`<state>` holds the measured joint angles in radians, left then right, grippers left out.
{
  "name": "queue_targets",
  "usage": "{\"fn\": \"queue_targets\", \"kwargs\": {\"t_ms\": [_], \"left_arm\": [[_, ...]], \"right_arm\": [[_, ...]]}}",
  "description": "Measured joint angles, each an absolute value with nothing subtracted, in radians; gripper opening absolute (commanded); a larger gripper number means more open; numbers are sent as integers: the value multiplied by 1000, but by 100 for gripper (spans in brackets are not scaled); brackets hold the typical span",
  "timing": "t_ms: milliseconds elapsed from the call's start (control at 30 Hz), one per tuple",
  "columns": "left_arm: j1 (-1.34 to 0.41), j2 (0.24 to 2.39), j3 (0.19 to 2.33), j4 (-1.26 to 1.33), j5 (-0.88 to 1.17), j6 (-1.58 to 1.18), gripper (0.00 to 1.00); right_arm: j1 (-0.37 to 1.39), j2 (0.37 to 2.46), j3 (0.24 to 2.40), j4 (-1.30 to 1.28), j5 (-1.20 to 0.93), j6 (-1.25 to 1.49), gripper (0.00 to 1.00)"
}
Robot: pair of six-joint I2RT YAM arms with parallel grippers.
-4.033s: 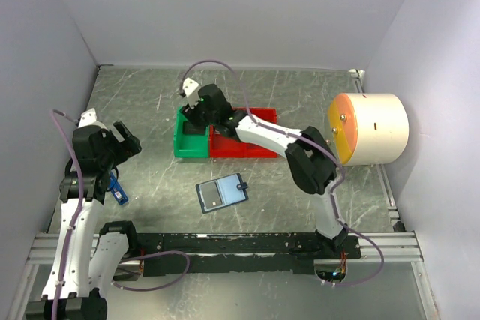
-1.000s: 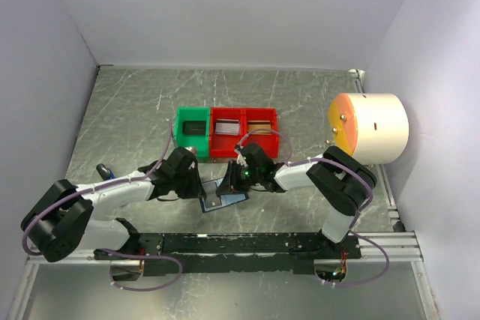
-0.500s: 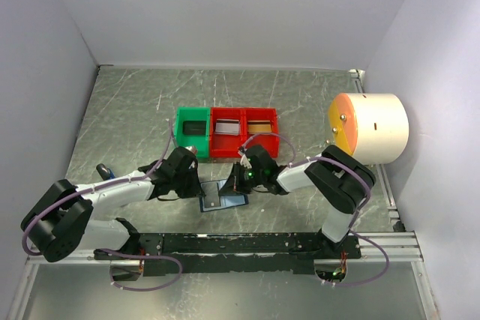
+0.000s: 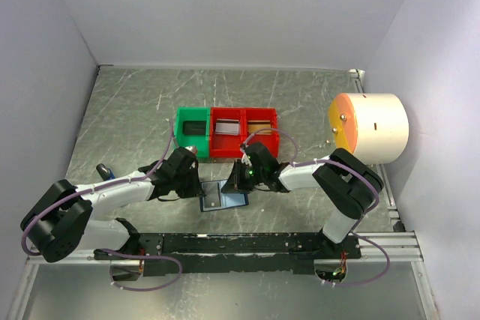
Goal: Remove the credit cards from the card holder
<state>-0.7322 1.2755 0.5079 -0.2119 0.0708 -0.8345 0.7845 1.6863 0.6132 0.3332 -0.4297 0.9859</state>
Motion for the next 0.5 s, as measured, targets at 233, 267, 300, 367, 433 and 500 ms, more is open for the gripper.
{"fn": "queue_targets", "kwargs": {"t_ms": [233,267,300,367,433,500], "left_arm": [[-732,1275,508,-208,75,-823,7],[-732,1275,508,-207,75,-819,7],[-732,1275,508,-207,77,-816,7],[-732,1275,508,-207,80,-809,7],[-731,1274,508,-208,84,-804,7],[-731,1271,508,-209,84,-799,7]], "right_arm": [[789,1707,625,340,-445,982,25],[792,1718,632,348,-450,983,25],[794,1728,638,354,-457,984,25],[801,1750,656,363,-463,984,24],[801,1759,661,371,-473,986,17],[802,1763,660,380,-474,989,9]]}}
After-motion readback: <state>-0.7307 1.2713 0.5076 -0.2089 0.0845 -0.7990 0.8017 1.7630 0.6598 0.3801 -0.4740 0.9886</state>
